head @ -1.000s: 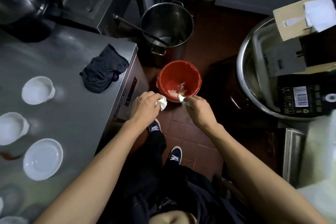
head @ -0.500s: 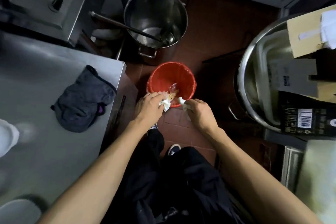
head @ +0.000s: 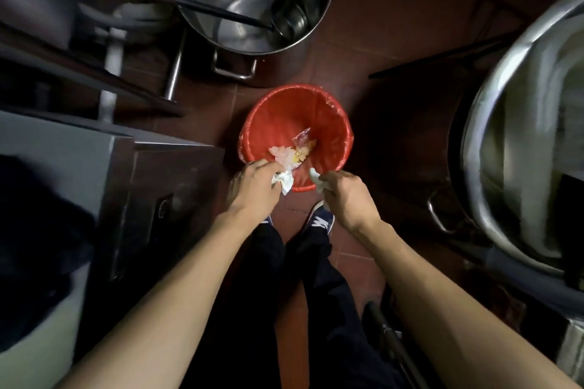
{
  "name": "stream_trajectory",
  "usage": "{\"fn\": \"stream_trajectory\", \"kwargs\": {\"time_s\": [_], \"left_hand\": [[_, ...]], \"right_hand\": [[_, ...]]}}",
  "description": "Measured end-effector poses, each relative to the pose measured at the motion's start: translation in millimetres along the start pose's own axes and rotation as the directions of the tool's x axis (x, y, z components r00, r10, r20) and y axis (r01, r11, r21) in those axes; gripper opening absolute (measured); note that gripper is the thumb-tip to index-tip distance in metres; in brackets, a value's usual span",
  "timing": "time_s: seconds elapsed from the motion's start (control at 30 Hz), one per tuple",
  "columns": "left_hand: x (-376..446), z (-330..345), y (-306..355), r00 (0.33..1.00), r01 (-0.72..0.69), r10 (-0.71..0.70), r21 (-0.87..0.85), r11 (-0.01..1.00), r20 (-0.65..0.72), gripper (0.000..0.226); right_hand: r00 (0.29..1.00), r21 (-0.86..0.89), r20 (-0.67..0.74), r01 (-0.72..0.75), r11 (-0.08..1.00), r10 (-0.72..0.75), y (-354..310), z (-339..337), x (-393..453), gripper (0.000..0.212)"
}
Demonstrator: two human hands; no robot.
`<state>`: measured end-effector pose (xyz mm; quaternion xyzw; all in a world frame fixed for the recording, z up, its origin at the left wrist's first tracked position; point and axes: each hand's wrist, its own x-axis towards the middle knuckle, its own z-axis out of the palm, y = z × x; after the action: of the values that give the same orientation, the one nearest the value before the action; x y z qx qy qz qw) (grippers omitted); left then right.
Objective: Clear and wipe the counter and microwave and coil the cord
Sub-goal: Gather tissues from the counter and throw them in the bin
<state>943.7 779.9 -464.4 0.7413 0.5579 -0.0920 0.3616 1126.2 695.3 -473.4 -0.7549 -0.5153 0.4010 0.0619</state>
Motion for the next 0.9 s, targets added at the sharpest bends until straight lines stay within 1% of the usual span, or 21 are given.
{"fn": "stream_trajectory", "kwargs": {"time_s": [0.17,0.4,0.5,0.57,0.7,0.8,0.83,0.9], "left_hand": [[62.1,56.6,-26.5,0.997,0.063,-0.064,0.021,0.998,0.04,0.034],[142.4,126.5,-65.2,0.992,0.078,-0.084,0.076,0.994,0.09,0.036],[164.1,153.1,-77.5,0.991,0.066,-0.073,0.066,0.996,0.114,0.037],[175.1,168.1,-84.7,0.991,0.052,-0.061,0.073,0.996,0.118,0.037],[186.8,187.6,-96.8,0.993,0.021,-0.032,0.093,0.995,0.116,0.038],[186.0,190.1,-101.2,0.993,-0.004,-0.01,0.114,0.993,0.118,0.039],[184.0,188.0,-101.1,0.993,-0.008,-0.006,0.118,0.993,0.118,0.039],[177.2,179.7,-98.4,0.993,-0.008,-0.006,0.121,0.993,0.116,0.037]], "right_hand": [[0.998,0.0,0.029,-0.052,0.999,0.052,45.6,44.6,65.4,0.031],[0.992,0.007,0.095,-0.079,0.997,0.078,93.0,109.4,140.2,0.026],[0.988,0.009,0.118,-0.1,0.995,0.098,108.2,130.0,164.9,0.027],[0.987,0.003,0.109,-0.12,0.993,0.119,117.0,140.8,177.4,0.029],[0.985,0.024,0.102,-0.14,0.99,0.137,129.3,157.9,187.0,0.038],[0.987,0.043,0.092,-0.136,0.99,0.131,134.2,162.7,186.3,0.03],[0.988,0.037,0.086,-0.131,0.991,0.127,134.3,161.5,184.3,0.032],[0.989,0.013,0.095,-0.116,0.993,0.114,132.1,156.3,177.9,0.042]]}}
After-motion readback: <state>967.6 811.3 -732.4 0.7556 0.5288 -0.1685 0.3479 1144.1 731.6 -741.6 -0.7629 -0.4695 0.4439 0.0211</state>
